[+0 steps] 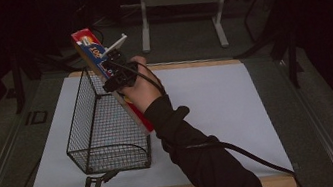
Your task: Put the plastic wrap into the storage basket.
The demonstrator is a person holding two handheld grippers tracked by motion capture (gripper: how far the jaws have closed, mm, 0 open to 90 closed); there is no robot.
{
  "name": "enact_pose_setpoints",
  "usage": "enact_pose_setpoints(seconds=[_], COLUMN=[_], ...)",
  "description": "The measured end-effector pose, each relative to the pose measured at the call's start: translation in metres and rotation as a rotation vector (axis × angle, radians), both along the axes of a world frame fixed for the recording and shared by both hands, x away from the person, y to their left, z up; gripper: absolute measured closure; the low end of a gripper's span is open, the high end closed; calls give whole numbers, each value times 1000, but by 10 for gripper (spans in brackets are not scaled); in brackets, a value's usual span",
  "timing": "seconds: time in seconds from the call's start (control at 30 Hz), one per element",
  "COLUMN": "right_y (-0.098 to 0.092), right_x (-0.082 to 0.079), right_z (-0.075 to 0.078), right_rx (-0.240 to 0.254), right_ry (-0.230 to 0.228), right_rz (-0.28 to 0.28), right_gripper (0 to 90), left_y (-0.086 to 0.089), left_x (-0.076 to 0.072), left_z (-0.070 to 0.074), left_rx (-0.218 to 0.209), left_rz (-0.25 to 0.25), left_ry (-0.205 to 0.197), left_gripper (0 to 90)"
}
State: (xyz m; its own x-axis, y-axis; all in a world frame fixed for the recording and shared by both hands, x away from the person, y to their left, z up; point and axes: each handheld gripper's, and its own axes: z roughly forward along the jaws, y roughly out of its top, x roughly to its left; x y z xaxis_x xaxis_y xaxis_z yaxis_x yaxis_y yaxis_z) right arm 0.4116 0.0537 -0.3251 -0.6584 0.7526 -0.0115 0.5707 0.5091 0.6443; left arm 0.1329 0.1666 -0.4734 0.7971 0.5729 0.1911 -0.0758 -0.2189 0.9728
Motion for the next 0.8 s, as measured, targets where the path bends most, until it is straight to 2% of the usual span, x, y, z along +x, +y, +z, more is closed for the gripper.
enact_pose_setpoints(seconds=[0.23,0.33,0.4,0.53,0.63,0.8], right_y=[15,19,21,27,32,33], right_x=[-2,0,3,5,3,4], right_z=[-16,-27,-37,-53,-63,-74], right_rx=[74,74,79,74,64,62], right_ry=[-19,-10,27,50,45,37], right_rz=[-28,-39,-42,-56,-60,-98], right_gripper=[394,394,394,394,394,394], left_y=[1,0,0,0,0,0], left_x=[0,0,0,0,0,0], left_z=[0,0,0,0,0,0], left_rx=[1,4,5,7,4,2], left_rz=[-1,-3,-6,-7,-9,-12], left_ry=[3,4,2,3,4,3], left_gripper=[1,1,1,1,1,1])
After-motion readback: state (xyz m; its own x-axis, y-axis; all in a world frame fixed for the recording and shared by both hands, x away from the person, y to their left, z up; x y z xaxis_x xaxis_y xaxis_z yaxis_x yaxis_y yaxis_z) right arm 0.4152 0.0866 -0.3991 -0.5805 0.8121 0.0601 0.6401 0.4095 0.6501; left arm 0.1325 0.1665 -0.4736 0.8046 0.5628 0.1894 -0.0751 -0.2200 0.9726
